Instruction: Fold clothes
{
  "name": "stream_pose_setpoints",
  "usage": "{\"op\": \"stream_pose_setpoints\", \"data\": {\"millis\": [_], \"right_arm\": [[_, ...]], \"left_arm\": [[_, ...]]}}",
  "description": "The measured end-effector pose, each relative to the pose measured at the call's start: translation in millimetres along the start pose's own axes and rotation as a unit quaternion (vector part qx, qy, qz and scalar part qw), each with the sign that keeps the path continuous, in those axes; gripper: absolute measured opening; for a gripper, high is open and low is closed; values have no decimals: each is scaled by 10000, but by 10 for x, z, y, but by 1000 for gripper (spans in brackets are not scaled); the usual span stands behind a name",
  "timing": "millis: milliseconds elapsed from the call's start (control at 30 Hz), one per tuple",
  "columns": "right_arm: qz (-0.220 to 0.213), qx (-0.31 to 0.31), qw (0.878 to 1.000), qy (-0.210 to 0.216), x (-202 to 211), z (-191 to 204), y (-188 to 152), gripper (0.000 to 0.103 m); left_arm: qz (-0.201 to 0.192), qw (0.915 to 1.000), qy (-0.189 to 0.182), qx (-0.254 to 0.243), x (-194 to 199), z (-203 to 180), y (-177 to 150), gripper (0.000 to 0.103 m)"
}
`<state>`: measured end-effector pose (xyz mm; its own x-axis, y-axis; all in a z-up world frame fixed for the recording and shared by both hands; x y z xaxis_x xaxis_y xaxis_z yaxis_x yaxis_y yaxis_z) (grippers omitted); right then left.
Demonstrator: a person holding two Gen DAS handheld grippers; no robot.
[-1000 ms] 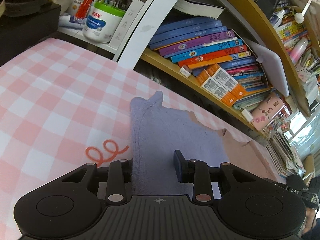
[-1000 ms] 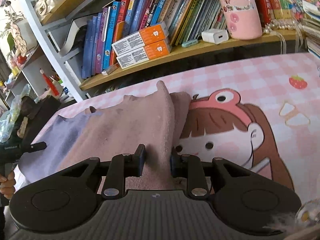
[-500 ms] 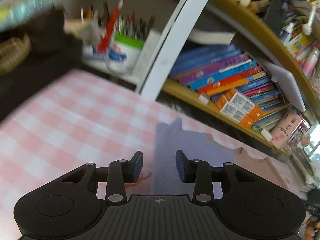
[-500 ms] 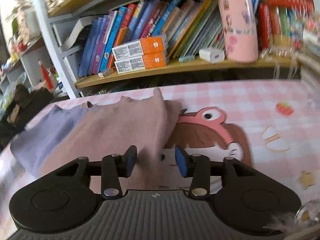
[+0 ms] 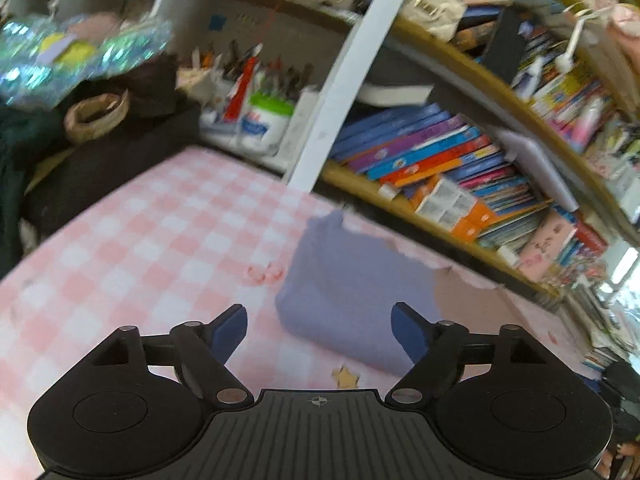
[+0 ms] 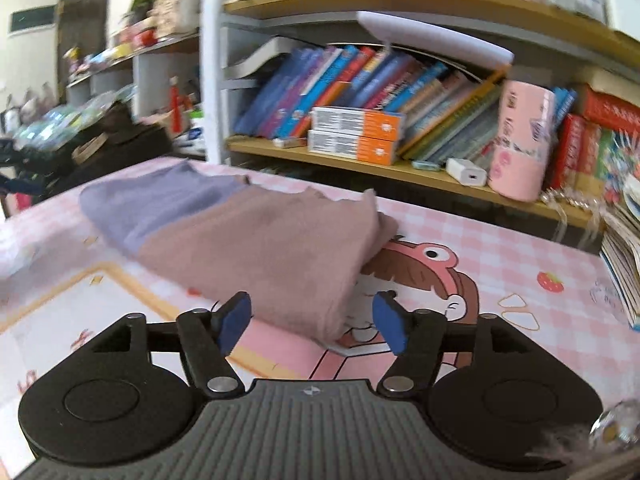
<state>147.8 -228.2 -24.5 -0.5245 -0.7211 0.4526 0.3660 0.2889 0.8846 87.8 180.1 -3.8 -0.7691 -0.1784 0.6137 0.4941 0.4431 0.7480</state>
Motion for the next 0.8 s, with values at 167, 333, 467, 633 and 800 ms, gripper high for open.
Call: {"op": "stream_pose_setpoints", "data": {"millis": [167, 333, 467, 633, 800], "right_arm": [[-13, 79, 9998, 201, 18, 36, -51, 72], [31, 173, 9992, 356, -1, -16, -77, 73], [96, 257, 9990, 353, -54, -143, -63, 73], [137, 112, 9984, 528, -163, -324, 17, 71], [211, 52, 9974, 683, -299, -412, 78, 63]], "left_arm": [[315, 9988, -166, 330, -63, -95, -133, 82], [472, 9949, -138, 883, -198, -109, -209, 82], [764, 9847, -142, 1562, -376, -74, -245, 82], [814, 9692, -123, 2319, -552, -48, -241, 76], [707, 9539, 28, 2916, -702, -16, -196, 54]]}}
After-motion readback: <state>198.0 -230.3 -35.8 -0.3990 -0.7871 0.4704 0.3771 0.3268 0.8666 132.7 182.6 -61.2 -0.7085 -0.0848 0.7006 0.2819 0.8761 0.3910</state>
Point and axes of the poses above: each gripper's, at about its wrist camera, not at the fingertips, and x roughly against the way its jaws point, z to its left, y to its top, the point moved 6 cm from there along -x, roughly the way its jaws point, and after that the axes turned 15 degrees about y, right-handed, at the moved point
